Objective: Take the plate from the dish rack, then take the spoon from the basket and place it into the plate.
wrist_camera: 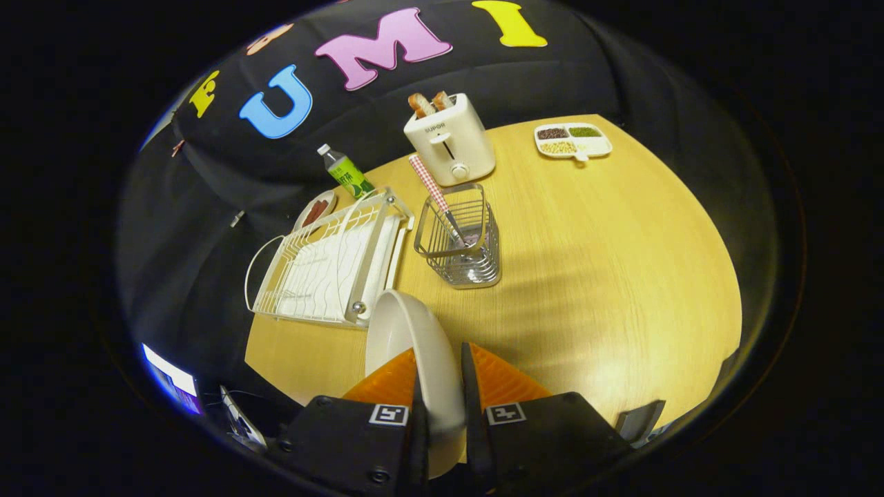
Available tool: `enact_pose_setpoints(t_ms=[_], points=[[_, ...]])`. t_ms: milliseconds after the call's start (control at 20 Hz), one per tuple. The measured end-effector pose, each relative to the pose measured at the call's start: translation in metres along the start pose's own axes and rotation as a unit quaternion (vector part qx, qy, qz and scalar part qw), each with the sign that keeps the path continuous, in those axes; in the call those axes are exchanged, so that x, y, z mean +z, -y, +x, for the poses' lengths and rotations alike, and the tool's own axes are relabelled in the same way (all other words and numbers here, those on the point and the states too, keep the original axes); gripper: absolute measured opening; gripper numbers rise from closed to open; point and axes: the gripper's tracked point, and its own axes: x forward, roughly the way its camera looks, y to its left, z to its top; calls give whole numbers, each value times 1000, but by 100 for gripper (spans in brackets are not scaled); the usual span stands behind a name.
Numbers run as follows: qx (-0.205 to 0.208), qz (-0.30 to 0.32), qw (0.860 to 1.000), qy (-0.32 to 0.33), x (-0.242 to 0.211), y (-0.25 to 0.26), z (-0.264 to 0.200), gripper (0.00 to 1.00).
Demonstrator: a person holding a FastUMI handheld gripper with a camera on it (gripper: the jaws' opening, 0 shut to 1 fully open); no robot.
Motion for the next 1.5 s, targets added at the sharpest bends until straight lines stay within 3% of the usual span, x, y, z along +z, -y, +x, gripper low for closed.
enact_pose_setpoints(t_ms=[450, 500, 750, 1150, 1500], points=[[24, -65, 996, -50, -14, 30, 36, 31], [30, -75, 996, -45, -12, 30, 35, 46], [29, -149, 988, 7, 14, 34, 27, 98], [54, -228, 967, 101, 76, 0, 13, 99], [60, -209, 964, 151, 143, -27, 31, 99]])
